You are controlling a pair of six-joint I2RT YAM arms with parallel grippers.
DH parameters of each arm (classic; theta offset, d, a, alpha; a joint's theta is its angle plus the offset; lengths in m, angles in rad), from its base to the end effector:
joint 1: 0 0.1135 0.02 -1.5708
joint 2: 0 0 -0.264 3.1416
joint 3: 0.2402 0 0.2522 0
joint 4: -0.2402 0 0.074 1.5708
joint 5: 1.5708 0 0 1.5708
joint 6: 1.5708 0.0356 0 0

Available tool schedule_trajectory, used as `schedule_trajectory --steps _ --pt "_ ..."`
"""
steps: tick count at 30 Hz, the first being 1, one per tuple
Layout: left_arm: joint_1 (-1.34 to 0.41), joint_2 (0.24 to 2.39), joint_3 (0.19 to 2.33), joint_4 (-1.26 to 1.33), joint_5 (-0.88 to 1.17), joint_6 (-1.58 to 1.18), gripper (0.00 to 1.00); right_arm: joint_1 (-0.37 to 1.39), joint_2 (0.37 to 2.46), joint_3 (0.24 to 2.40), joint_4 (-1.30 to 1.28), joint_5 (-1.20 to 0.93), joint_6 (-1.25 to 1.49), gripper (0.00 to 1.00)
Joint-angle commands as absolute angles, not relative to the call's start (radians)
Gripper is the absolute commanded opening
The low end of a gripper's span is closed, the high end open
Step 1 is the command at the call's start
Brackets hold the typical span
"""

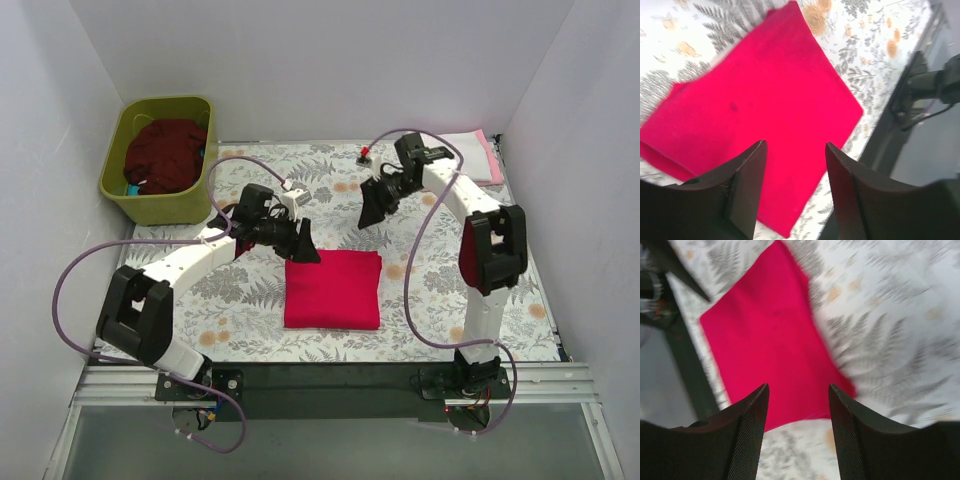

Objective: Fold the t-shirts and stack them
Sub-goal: Fold the tshirt

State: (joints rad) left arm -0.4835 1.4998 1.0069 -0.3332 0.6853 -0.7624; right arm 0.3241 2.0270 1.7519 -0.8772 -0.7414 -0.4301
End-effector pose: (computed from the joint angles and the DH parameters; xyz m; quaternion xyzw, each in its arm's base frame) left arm 0.2678 -0.1661 0.2391 -0.0009 0.8858 -0.4541 0.0957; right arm 0.3991 0.1594 0.2501 -0.4057 0.8200 0.3436 0.2121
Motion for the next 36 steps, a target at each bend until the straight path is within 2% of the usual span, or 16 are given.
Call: schedule_trajectory --steps 1,4,10,19,22,24,25,28,29,30,34,36 --pt "-0.485 1.506 0.947 -0.192 0.827 -1.037 0.52 0.324 1.904 1.548 -0.901 -1.006 -0.322 0.57" --pt "-0.476 1.571 0.901 -0.088 0.850 -1.162 0.53 0.325 1.913 1.390 -0.824 -1.146 -0.241 0.57" --pt "-0.378 1.704 0.847 0.100 0.862 -1.307 0.54 0.313 1.977 1.298 -0.565 -1.065 -0.054 0.59" --pt "-0.272 1.959 0.974 0.104 0.894 -1.299 0.53 0.227 2.184 1.445 -0.460 -0.905 -0.008 0.60" --pt "-0.267 1.916 1.020 0.094 0.928 -1.276 0.54 0.218 2.184 1.538 -0.466 -0.919 -0.008 0.64" --pt "-0.268 1.869 1.022 0.081 0.952 -1.282 0.54 0.212 2.143 1.586 -0.468 -0.971 0.044 0.77" --pt "-0.268 1.806 1.020 0.057 0.969 -1.284 0.55 0.213 2.093 1.576 -0.465 -1.010 0.061 0.82" --pt "-0.279 1.706 0.988 0.009 0.988 -1.292 0.56 0.218 1.961 1.510 -0.460 -1.057 0.113 0.86" --pt "-0.290 1.639 0.961 0.006 0.989 -1.308 0.57 0.225 1.929 1.481 -0.459 -1.069 0.124 0.94" --pt "-0.322 1.606 0.934 0.006 0.991 -1.331 0.62 0.230 1.896 1.409 -0.456 -1.093 0.147 0.98" --pt "-0.440 1.503 0.806 0.021 0.974 -1.474 0.73 0.264 1.784 1.257 -0.449 -1.170 0.202 0.98" --pt "-0.501 1.483 0.766 0.112 0.970 -1.538 0.80 0.288 1.764 1.176 -0.443 -1.207 0.228 0.98"
